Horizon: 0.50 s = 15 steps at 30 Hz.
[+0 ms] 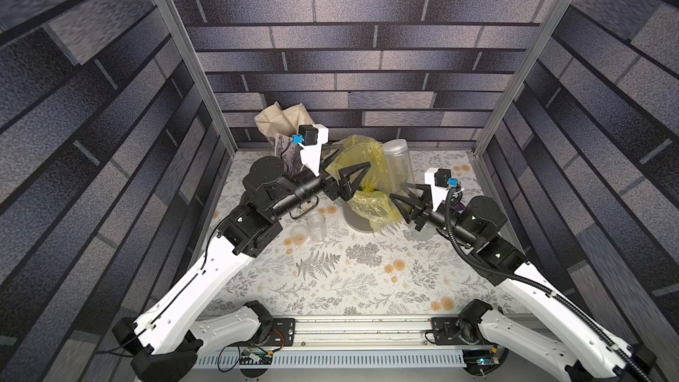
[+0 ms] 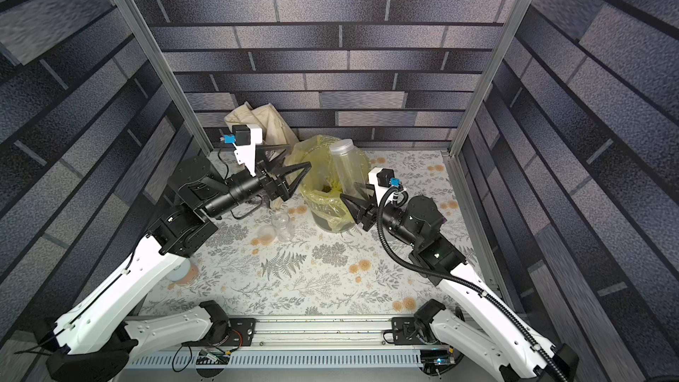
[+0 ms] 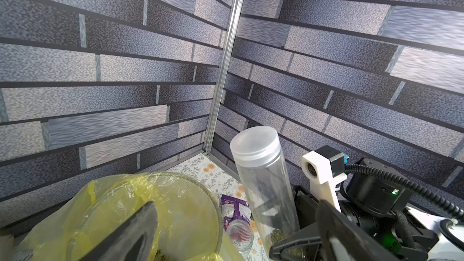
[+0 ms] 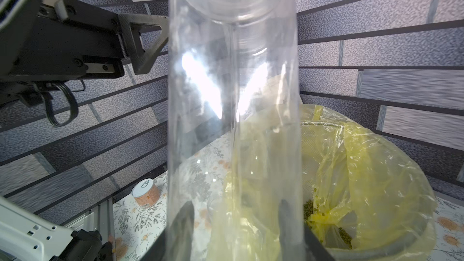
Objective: Empty moldy mung beans from jars
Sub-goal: Open the lid of the jar.
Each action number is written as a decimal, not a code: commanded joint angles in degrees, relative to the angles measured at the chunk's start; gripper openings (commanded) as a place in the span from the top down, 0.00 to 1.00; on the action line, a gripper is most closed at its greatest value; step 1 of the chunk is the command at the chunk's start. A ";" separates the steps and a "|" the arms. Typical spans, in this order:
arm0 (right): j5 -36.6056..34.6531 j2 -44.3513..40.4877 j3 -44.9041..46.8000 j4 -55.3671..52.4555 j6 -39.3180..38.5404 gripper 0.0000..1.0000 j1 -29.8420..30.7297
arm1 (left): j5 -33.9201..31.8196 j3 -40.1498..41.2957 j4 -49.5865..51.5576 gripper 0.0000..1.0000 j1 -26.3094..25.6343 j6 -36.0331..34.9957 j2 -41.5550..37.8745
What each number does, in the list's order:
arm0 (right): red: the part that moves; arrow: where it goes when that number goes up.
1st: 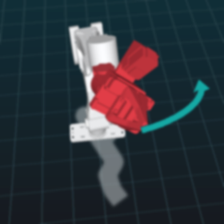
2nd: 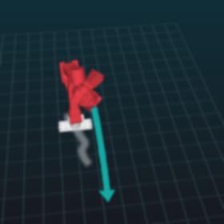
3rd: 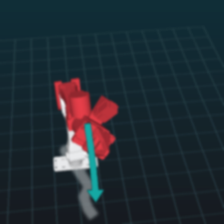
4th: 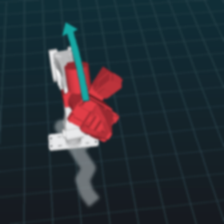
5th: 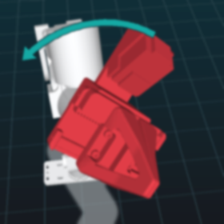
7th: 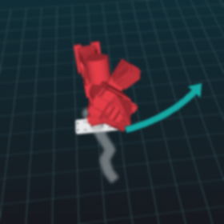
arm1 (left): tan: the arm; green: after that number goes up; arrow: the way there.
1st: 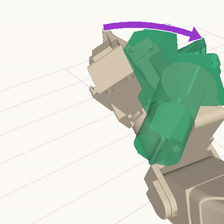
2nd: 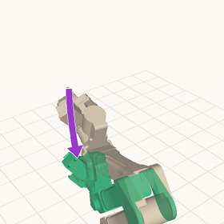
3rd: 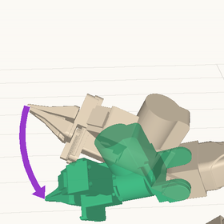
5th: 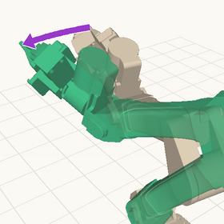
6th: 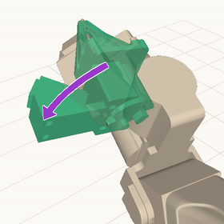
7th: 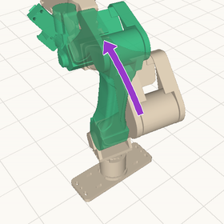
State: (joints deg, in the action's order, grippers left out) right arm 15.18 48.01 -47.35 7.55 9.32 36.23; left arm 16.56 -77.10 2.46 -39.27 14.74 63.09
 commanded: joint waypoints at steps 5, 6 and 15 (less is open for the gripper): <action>4.53 -0.32 0.63 4.40 1.73 0.67 -0.26 | 2.28 -2.03 -4.07 0.00 -0.01 0.94 2.42; 4.77 -0.18 0.57 4.57 1.75 0.67 -0.28 | 2.63 -2.43 -4.25 0.00 0.07 1.07 2.92; 6.70 -0.20 1.79 6.60 2.78 0.66 -0.24 | 3.26 -3.95 -5.80 0.00 -0.13 1.39 5.38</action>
State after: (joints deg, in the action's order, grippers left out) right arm 20.34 48.03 -46.35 10.92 11.05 36.23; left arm 18.28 -78.89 -0.73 -39.27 15.11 68.14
